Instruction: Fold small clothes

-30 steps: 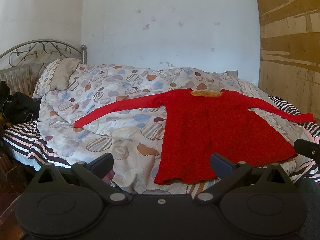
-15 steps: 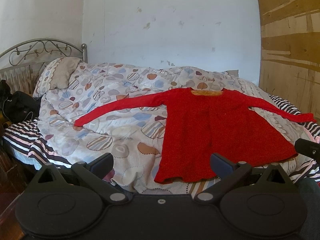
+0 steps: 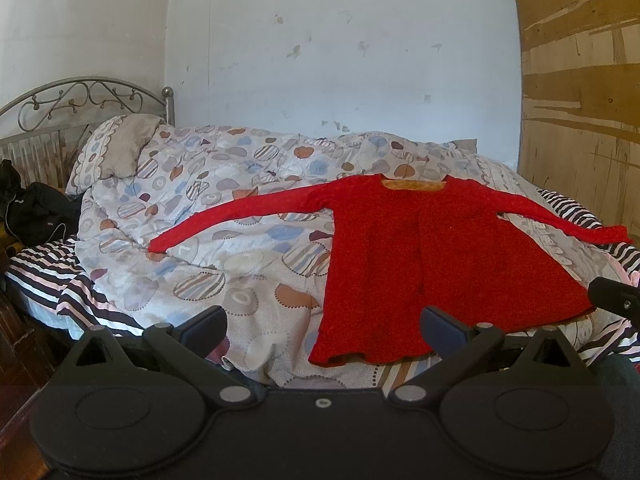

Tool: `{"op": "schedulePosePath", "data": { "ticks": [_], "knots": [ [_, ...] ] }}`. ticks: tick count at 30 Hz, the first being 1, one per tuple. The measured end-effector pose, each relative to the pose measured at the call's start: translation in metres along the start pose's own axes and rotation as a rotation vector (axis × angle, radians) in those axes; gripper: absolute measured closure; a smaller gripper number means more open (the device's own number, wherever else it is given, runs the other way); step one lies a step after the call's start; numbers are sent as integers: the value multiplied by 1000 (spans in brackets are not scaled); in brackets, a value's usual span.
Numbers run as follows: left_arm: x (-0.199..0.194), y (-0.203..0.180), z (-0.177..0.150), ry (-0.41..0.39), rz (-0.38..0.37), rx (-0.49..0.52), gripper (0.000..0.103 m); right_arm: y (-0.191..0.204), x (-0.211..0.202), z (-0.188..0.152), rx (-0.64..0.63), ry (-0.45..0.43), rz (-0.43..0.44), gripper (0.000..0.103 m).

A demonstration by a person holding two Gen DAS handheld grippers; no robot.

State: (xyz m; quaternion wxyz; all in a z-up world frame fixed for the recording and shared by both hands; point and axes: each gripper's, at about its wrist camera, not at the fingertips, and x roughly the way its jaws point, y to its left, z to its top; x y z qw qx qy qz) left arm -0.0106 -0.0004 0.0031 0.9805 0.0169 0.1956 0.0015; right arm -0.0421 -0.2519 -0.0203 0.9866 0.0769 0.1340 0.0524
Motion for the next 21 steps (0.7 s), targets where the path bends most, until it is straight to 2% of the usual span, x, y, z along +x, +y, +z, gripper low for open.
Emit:
{"op": "schedulePosePath", "data": {
  "ticks": [21],
  "knots": [
    [0, 0, 0, 0, 0, 0, 1, -1, 1, -2, 1, 9, 2, 0]
  ]
}}
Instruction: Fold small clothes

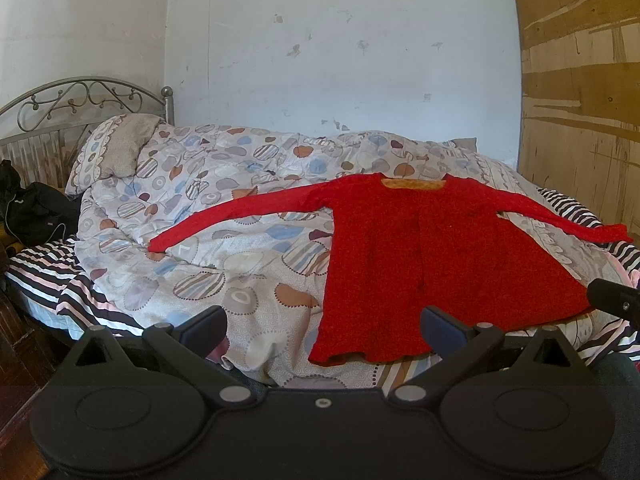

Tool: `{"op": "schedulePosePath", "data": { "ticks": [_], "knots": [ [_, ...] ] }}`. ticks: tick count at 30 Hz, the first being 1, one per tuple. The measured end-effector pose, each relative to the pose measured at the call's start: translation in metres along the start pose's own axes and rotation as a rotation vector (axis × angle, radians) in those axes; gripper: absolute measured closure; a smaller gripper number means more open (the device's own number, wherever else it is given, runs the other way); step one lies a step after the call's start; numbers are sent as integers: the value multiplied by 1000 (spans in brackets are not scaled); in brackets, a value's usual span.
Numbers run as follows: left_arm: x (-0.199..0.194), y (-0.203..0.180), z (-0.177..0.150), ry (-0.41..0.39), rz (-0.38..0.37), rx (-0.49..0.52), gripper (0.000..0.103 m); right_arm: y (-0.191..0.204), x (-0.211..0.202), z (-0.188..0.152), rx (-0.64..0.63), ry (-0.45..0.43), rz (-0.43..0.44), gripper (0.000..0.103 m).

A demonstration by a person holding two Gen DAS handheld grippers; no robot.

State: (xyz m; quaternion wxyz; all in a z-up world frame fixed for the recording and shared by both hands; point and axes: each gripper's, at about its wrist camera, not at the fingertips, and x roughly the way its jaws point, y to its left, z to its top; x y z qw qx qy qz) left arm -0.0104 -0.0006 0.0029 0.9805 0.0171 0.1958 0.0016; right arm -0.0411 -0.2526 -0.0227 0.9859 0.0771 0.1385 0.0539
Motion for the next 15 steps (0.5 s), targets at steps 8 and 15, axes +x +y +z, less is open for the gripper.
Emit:
{"op": "schedulePosePath", "data": {
  "ticks": [8, 15],
  "knots": [
    [5, 0, -4, 15, -8, 8, 1, -1, 1, 1, 4, 12, -6, 0],
    [24, -9, 5, 54, -25, 60, 1, -9, 18, 18, 53, 86, -20, 0]
  ]
}}
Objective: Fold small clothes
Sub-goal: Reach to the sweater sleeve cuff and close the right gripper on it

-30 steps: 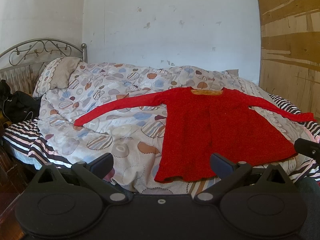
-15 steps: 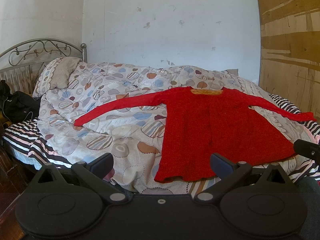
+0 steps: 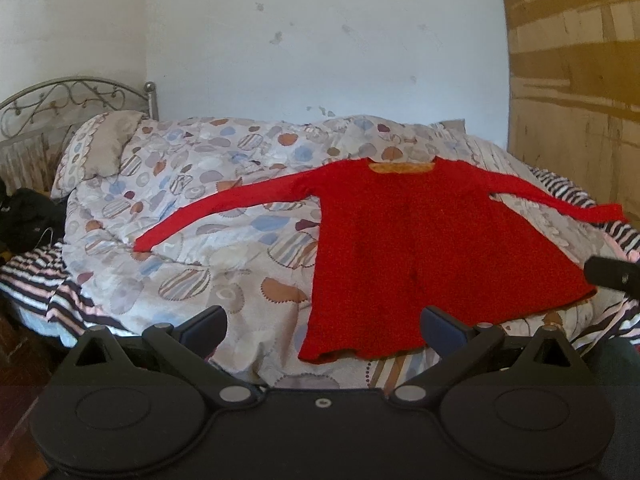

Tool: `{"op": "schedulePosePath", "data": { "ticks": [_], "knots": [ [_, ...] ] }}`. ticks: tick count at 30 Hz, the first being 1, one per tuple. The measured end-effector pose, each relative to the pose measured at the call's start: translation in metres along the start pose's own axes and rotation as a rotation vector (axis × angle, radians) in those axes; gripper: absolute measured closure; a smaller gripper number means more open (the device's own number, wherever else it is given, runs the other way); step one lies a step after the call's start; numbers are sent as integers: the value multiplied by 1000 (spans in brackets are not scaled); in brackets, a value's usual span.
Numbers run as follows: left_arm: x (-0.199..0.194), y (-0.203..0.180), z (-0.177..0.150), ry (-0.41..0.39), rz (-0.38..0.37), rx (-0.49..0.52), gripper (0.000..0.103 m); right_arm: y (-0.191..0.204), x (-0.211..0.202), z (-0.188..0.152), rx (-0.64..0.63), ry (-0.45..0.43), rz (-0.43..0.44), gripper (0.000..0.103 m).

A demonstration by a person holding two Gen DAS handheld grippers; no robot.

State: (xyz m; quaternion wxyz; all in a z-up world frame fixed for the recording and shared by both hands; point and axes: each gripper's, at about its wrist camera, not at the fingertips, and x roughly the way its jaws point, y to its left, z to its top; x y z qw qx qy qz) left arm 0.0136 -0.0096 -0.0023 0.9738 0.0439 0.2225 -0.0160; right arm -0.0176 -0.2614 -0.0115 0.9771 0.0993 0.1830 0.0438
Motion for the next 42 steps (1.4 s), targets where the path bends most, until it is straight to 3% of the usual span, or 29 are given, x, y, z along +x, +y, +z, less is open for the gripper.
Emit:
{"op": "schedulePosePath", "data": {
  "ticks": [4, 10, 17, 27, 30, 37, 40, 42],
  "knots": [
    [27, -5, 20, 35, 17, 22, 1, -5, 19, 17, -6, 38, -58, 0],
    [75, -18, 57, 66, 20, 52, 1, -16, 41, 38, -18, 15, -106, 0],
    [135, -38, 101, 87, 52, 93, 1, -56, 86, 64, 55, 39, -152, 0],
    [244, -74, 156, 117, 26, 108, 1, -121, 161, 99, 80, 65, -251, 0],
    [277, -87, 165, 111, 4, 104, 1, -142, 183, 104, 78, 66, -289, 0],
    [351, -120, 170, 93, -25, 95, 1, -215, 217, 113, 132, -32, -339, 0],
    [374, -128, 165, 107, -25, 80, 1, -252, 232, 116, 148, -29, -364, 0],
    [386, -131, 160, 123, -29, 69, 1, -278, 248, 118, 174, 28, -392, 0]
  ]
}}
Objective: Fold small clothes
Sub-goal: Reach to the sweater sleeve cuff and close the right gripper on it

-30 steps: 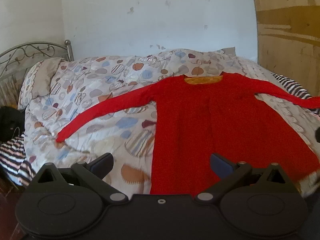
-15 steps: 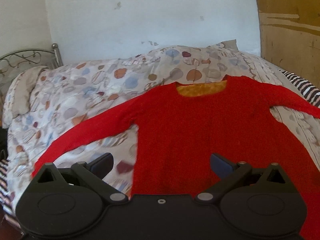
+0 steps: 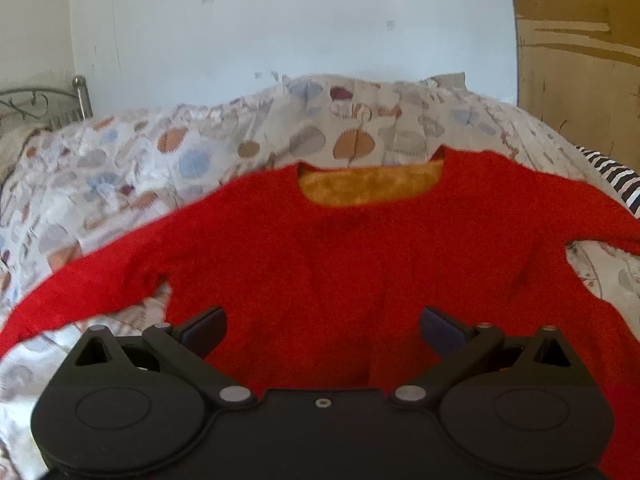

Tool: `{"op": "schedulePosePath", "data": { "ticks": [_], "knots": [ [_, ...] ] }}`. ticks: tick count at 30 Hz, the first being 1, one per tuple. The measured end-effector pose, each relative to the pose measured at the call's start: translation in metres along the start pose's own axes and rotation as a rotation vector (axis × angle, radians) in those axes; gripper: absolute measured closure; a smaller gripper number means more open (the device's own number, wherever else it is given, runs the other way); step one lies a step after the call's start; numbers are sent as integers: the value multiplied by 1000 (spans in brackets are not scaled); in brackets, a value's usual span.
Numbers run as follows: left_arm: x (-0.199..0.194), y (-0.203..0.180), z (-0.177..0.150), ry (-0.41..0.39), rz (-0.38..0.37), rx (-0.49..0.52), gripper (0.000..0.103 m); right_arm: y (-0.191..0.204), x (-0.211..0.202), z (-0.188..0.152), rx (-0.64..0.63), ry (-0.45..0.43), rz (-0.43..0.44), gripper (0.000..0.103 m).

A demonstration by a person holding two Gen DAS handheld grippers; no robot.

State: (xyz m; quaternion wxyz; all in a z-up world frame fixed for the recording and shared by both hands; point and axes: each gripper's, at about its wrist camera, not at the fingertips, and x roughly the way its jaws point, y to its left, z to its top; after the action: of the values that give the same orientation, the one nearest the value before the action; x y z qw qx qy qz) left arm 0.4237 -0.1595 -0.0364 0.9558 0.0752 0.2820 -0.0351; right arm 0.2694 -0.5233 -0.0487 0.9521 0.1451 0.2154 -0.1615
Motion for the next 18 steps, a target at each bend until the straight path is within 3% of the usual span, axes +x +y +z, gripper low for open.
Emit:
{"op": "schedulePosePath", "data": {
  "ticks": [5, 10, 13, 18],
  "knots": [
    [13, -1, -12, 26, -4, 0, 1, -44, 49, 6, 127, 76, -125, 0],
    [17, 1, -22, 28, -3, -15, 1, -92, 76, 9, 410, 39, -81, 3],
    [21, 1, -26, 26, -5, -23, 1, -111, 91, 11, 525, 16, -105, 14],
    [22, 3, -27, 31, -17, -32, 1, -139, 108, 13, 692, -22, -177, 43]
  ]
}}
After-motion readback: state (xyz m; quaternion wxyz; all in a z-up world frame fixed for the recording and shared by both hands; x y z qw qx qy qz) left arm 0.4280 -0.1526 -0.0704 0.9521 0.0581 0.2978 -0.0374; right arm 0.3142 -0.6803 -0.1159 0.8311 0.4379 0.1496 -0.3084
